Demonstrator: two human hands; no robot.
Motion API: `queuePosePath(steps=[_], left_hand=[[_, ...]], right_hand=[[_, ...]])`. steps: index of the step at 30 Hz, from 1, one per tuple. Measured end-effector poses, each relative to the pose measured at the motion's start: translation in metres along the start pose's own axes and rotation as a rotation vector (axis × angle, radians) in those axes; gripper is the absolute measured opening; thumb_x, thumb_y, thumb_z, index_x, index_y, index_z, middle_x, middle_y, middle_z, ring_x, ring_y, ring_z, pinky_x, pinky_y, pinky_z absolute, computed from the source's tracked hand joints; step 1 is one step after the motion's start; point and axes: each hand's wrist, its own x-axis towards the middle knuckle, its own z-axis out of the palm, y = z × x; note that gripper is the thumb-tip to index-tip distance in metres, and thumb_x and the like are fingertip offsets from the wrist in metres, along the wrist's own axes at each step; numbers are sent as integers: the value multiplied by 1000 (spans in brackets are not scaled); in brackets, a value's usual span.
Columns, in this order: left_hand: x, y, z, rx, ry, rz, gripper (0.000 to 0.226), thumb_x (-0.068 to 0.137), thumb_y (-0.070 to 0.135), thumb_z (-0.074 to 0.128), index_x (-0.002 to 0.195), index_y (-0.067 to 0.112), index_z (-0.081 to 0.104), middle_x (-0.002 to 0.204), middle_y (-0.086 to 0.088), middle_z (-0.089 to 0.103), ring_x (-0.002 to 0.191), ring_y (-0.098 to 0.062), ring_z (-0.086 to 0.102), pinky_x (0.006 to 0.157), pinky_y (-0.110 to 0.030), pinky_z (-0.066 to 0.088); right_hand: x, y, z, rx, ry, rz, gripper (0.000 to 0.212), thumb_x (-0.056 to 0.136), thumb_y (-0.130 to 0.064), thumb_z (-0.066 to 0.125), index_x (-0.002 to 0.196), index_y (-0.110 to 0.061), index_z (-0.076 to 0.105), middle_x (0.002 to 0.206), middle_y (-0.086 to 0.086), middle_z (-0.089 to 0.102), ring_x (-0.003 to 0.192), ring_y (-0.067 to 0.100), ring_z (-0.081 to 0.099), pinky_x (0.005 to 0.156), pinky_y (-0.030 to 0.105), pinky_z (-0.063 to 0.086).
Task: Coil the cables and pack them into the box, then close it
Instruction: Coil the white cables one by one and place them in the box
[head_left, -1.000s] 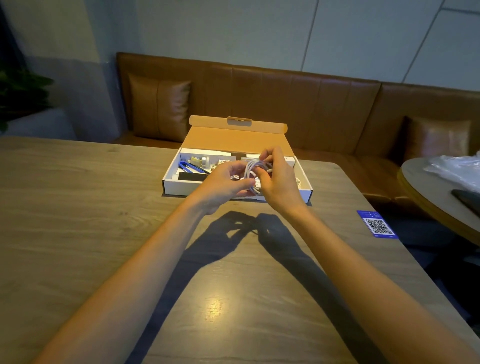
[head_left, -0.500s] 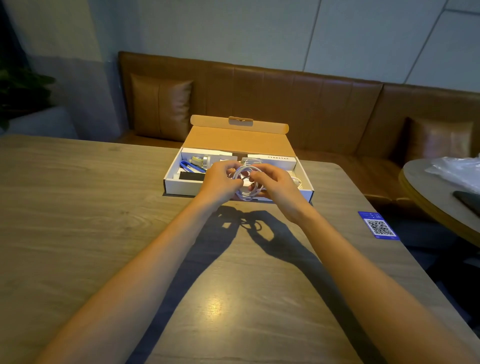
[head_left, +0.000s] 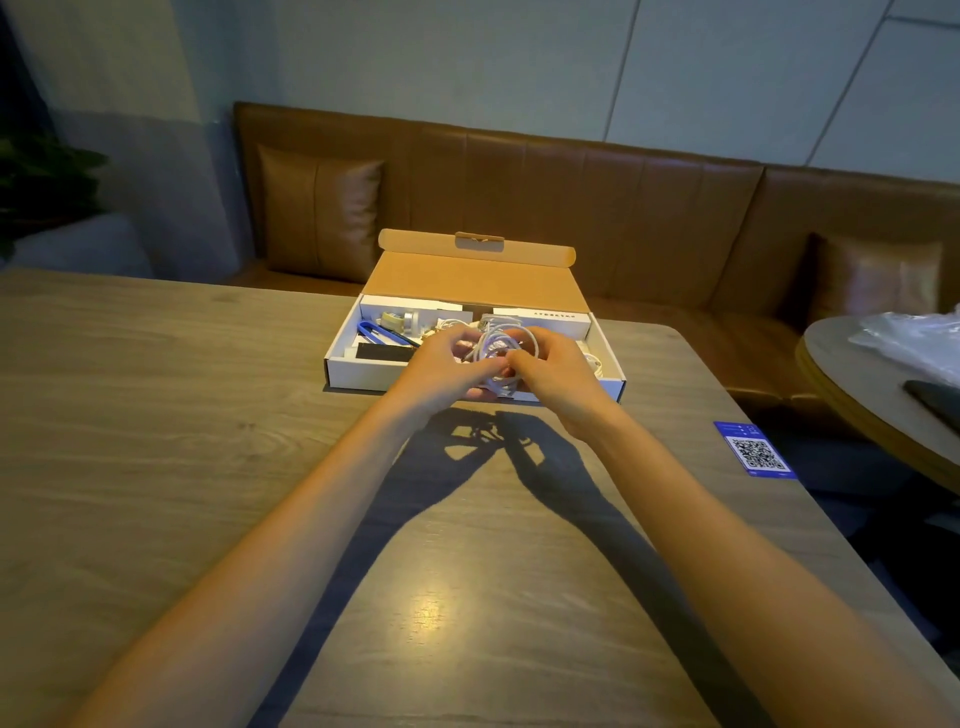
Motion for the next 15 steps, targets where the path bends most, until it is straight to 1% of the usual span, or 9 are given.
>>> queuePosePath(steps=[2, 3, 5, 6, 8, 10, 12, 15], left_hand=[[0, 1, -2, -81, -18, -33, 54, 86, 18, 79, 131, 25, 51, 109, 3, 56, 91, -12, 65, 58, -15, 54], [0, 2, -3, -119, -5, -48, 55, 85, 14, 78, 132, 24, 50, 105, 6, 56, 89, -11, 64, 57, -15, 54], [1, 1, -5, -154, 24, -64, 46, 86, 8, 77, 125, 20, 55, 100, 8, 59, 85, -10, 65, 55, -14, 53], [2, 0, -6, -163, 28, -67, 42, 86, 7, 76, 122, 18, 58, 99, 7, 61, 84, -10, 66, 55, -15, 53], [4, -3, -7, -176, 37, -76, 39, 86, 6, 76, 121, 17, 62, 100, 6, 63, 84, -10, 67, 56, -15, 54], [4, -5, -8, -169, 42, -82, 39, 86, 7, 76, 122, 15, 64, 103, 4, 64, 86, -11, 67, 57, -17, 55], [4, -5, -12, -185, 16, -103, 36, 86, 7, 75, 121, 14, 66, 109, 1, 66, 90, -13, 68, 62, -21, 58], [4, -6, -19, -294, -58, -163, 43, 86, 7, 75, 126, 12, 64, 115, -5, 69, 96, -19, 73, 70, -28, 61]], right_hand=[[2, 1, 0, 4, 41, 5, 31, 102, -18, 55, 133, -16, 59, 117, 0, 67, 95, 12, 67, 76, 18, 58], [2, 1, 0, 23, 41, 19, 30, 103, -18, 54, 133, -15, 59, 116, 0, 67, 94, 12, 68, 77, 20, 58], [2, 2, 2, 47, 26, 33, 32, 103, -17, 54, 134, -15, 57, 116, 0, 66, 94, 13, 68, 80, 22, 58], [2, 2, 2, 39, 24, 28, 33, 102, -17, 55, 135, -15, 56, 118, 0, 65, 98, 15, 69, 80, 23, 58], [2, 3, 3, 16, 24, 8, 36, 100, -16, 58, 136, -16, 55, 121, 0, 64, 105, 18, 67, 79, 21, 58], [3, 3, 2, 25, 10, 3, 38, 98, -13, 63, 135, -16, 55, 123, 1, 64, 107, 19, 66, 76, 19, 58], [4, 2, -1, 79, -24, 34, 42, 94, -10, 67, 135, -15, 57, 123, 3, 66, 105, 19, 68, 71, 18, 59], [5, -2, -6, 189, -82, 114, 44, 90, -6, 72, 132, -13, 61, 118, 4, 69, 99, 19, 70, 70, 21, 60]])
